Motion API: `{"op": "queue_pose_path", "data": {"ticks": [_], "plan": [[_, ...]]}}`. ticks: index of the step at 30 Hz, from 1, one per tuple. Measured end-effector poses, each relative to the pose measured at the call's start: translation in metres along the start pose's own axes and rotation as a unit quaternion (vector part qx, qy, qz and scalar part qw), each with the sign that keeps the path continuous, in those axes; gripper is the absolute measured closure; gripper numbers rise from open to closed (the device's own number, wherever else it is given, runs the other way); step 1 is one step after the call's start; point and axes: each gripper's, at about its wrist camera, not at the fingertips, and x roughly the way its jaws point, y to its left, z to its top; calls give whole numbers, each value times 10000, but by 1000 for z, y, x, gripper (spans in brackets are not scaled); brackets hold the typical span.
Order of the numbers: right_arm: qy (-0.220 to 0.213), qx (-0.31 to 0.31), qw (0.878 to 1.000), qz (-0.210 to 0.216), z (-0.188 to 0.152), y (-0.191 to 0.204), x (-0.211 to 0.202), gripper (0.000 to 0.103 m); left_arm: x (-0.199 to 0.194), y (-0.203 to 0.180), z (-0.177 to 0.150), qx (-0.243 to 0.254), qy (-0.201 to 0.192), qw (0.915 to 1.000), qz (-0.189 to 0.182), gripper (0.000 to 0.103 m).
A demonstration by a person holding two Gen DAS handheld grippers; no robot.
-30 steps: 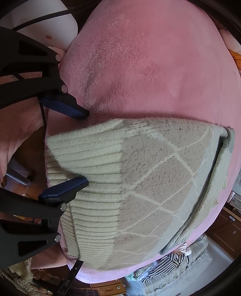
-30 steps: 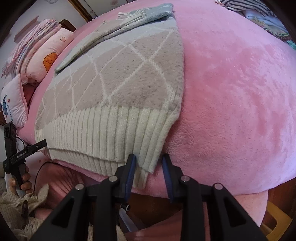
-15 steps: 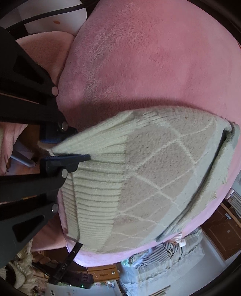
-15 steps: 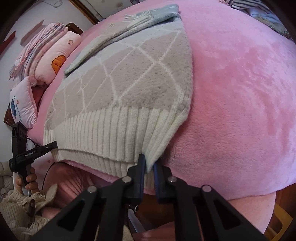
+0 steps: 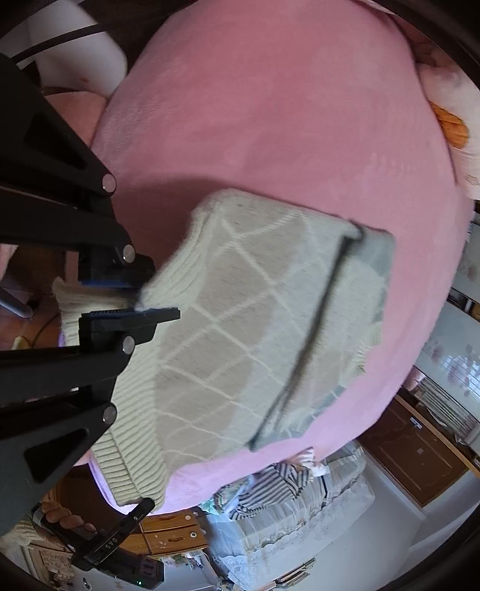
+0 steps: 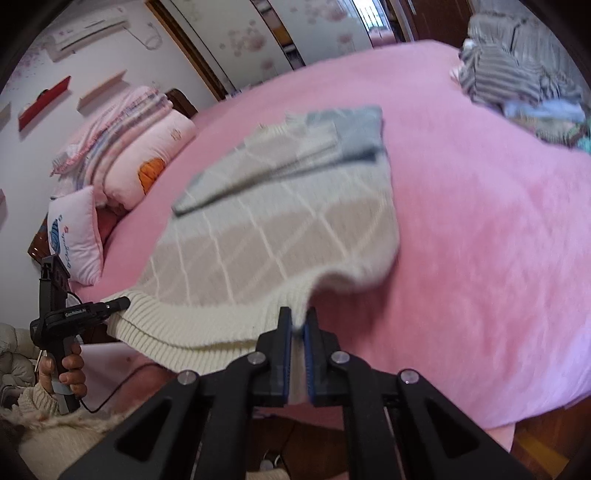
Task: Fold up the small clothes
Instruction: 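Grasp the ribbed hem with the left tool while the right tool grasps it too, then lift the hem with both tools and fold it up toward the collar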
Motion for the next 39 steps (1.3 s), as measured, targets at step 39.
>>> {"op": "queue_pose_path", "data": {"ticks": [39], "plan": [[-102,-307,9930,-1140,259,-31,138,103,152,-15,272,36,71,9905,1372,96]]}}
